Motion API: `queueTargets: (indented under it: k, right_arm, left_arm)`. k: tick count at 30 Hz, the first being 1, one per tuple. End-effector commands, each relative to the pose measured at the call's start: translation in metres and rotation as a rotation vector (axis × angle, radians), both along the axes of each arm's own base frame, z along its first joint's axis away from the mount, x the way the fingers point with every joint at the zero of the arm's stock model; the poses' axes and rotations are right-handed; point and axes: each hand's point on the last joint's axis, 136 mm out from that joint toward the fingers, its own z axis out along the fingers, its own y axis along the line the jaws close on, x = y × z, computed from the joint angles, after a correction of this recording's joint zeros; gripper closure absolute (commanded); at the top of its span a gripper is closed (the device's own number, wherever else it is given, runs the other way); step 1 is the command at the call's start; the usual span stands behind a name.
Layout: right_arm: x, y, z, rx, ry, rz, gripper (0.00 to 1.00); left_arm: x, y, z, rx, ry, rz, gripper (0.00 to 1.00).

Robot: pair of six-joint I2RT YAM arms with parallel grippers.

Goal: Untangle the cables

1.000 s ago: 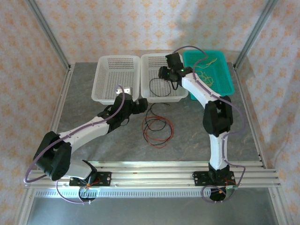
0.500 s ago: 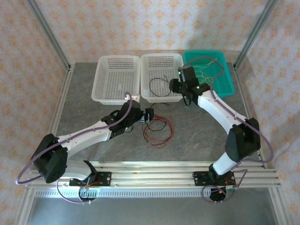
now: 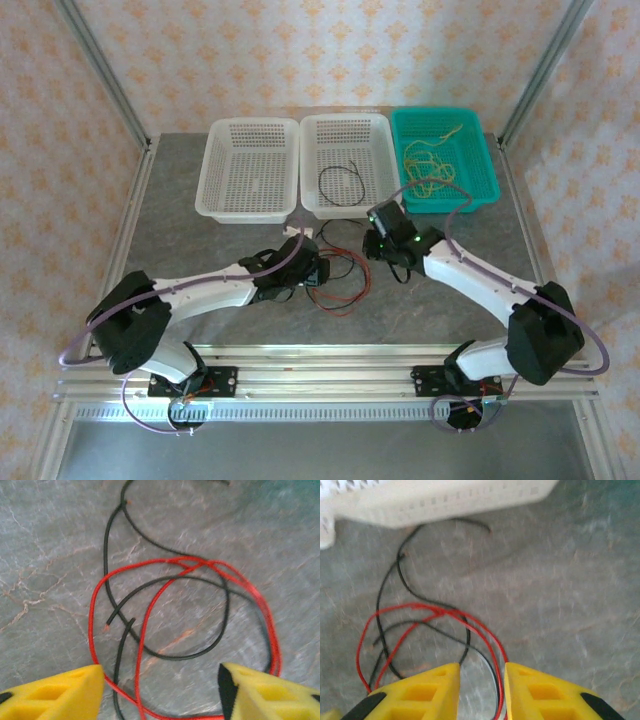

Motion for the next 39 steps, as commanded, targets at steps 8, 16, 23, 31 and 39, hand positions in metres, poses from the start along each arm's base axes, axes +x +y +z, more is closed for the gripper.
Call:
queueTargets:
  k: [8, 16, 23, 31, 39]
  right_arm:
    - [-0.020, -0.013, -0.010, 0.076, 0.015, -0.143, 0.73]
    - [-0.025, -0.021, -0.011, 0.050, 0.017, -0.150, 0.73]
    - [-0.026, -0.023, -0.011, 0.058, 0.011, -0.166, 0.73]
    - [-0.025, -0.022, -0.008, 0.070, 0.006, -0.166, 0.73]
    - [-0.025, -0.020, -0.007, 0.080, 0.007, -0.162, 0.74]
  left_arm:
    - [-0.011, -0.010, -0.027, 0.025, 0.133, -0.016, 0.62]
    - [-0.012, -0.011, -0.036, 0.089, 0.160, -0.030, 0.63]
    - [-0.009, -0.013, -0.042, 0.137, 0.171, -0.029, 0.63]
    - [-0.010, -0.009, -0.046, 0.193, 0.167, -0.015, 0.60]
    - [-0.008, -0.005, -0.038, 0.210, 0.133, 0.012, 0.57]
